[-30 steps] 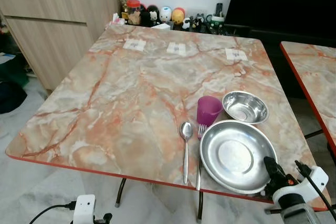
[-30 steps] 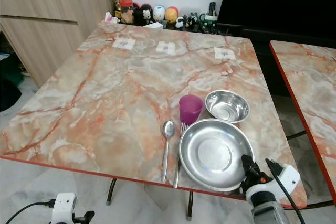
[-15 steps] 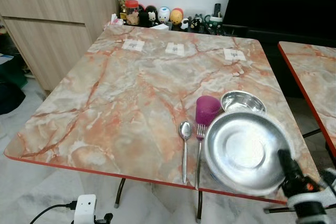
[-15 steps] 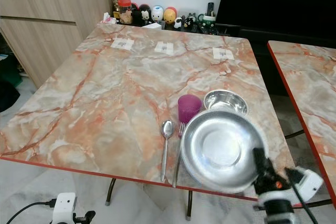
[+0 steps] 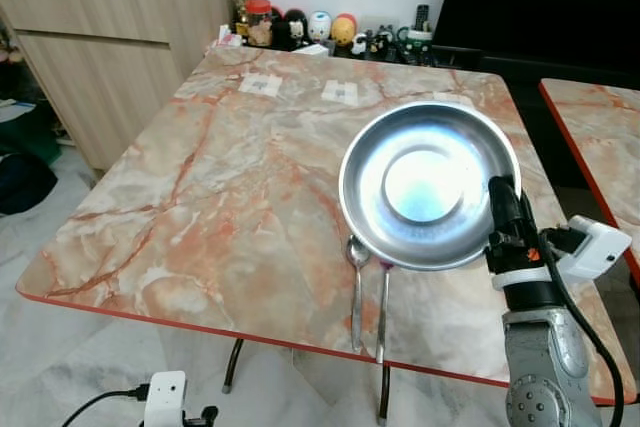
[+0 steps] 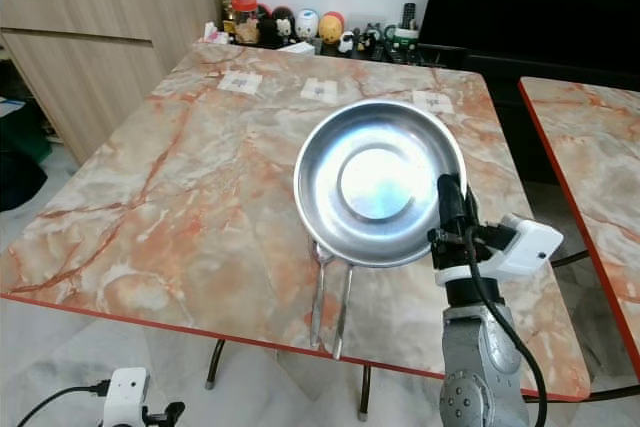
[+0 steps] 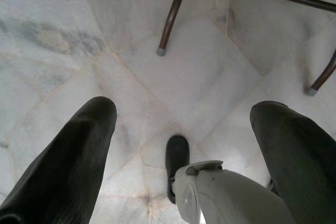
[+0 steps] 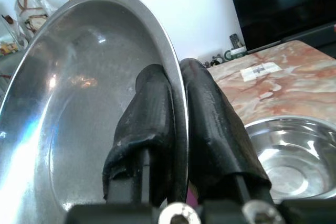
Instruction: Setting the table
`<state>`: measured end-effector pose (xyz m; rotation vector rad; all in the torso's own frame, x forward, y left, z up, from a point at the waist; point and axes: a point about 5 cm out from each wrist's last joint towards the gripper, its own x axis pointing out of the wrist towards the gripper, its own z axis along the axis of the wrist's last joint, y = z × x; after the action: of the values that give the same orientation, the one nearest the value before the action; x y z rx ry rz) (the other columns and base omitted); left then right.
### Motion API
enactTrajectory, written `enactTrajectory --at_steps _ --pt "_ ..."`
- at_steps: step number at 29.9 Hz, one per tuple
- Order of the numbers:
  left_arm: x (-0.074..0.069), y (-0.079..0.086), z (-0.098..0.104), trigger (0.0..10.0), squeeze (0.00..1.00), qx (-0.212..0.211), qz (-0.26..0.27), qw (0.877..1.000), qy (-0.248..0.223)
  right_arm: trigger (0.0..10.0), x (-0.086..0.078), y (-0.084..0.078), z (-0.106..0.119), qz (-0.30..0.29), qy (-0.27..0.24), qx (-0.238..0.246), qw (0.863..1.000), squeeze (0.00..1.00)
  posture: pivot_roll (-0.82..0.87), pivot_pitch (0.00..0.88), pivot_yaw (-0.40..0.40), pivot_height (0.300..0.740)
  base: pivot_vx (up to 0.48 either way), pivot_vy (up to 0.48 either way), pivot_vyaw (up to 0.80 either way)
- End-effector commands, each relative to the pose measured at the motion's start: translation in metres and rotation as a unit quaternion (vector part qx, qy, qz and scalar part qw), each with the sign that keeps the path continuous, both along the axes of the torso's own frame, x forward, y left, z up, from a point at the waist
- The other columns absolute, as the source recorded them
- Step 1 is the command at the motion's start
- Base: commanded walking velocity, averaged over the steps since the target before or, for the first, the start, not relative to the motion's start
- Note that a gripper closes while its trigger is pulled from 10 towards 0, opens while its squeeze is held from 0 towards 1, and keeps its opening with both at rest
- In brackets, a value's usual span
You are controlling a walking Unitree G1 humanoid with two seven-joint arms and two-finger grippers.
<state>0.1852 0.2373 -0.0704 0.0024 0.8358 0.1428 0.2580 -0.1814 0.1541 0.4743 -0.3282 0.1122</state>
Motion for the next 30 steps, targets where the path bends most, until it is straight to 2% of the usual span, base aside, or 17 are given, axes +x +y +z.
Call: enactTrajectory --at_steps 1,5,7,10,17,21,24,30 --pt "-0.002 0.0 -0.001 10.0 0.0 -0.003 0.012 1.0 0.002 10.0 -0.001 -0.004 -0.001 -0.013 -0.004 -0.01 1.0 0.0 0.1 0.0 -0.061 0.74 0.0 0.0 0.0" --pt "-0.001 0.0 -0.001 10.0 0.0 -0.001 0.011 1.0 0.003 10.0 -0.002 -0.012 -0.005 -0.02 0.001 -0.002 1.0 0.0 0.11 0.0 -0.054 0.74 0.0 0.0 0.0" --pt "0.0 0.001 0.0 10.0 0.0 -0.001 0.013 1.0 0.001 10.0 0.0 -0.01 -0.007 -0.02 0.002 -0.015 1.0 0.0 0.12 0.002 -0.049 0.74 0.0 0.0 0.0" --pt "0.002 0.004 0.002 10.0 0.0 0.004 0.015 1.0 -0.002 10.0 0.002 -0.008 -0.007 -0.026 -0.003 -0.004 1.0 0.0 0.12 0.015 -0.036 0.74 0.0 0.0 0.0" --pt "0.008 0.012 0.008 10.0 0.0 0.016 0.016 1.0 -0.01 10.0 0.005 -0.004 -0.003 -0.012 -0.007 -0.019 1.0 0.0 0.11 0.052 -0.001 0.74 0.0 0.0 0.0" --pt "0.01 0.017 0.01 10.0 0.0 0.023 0.017 1.0 -0.013 10.0 0.002 -0.003 -0.003 0.001 -0.003 -0.058 0.998 0.0 0.1 0.062 0.01 0.74 0.0 0.0 0.0" --pt "0.012 0.022 0.012 10.0 0.0 0.029 0.02 0.999 -0.018 10.0 -0.007 -0.015 -0.001 -0.002 0.002 -0.102 0.995 0.0 0.08 0.065 0.004 0.74 0.0 0.0 0.0" --pt "0.012 0.024 0.014 10.0 0.0 0.031 0.026 0.999 -0.024 10.0 -0.011 -0.023 0.005 -0.025 0.001 -0.145 0.989 0.0 0.07 0.048 -0.008 0.74 0.0 0.0 0.0"
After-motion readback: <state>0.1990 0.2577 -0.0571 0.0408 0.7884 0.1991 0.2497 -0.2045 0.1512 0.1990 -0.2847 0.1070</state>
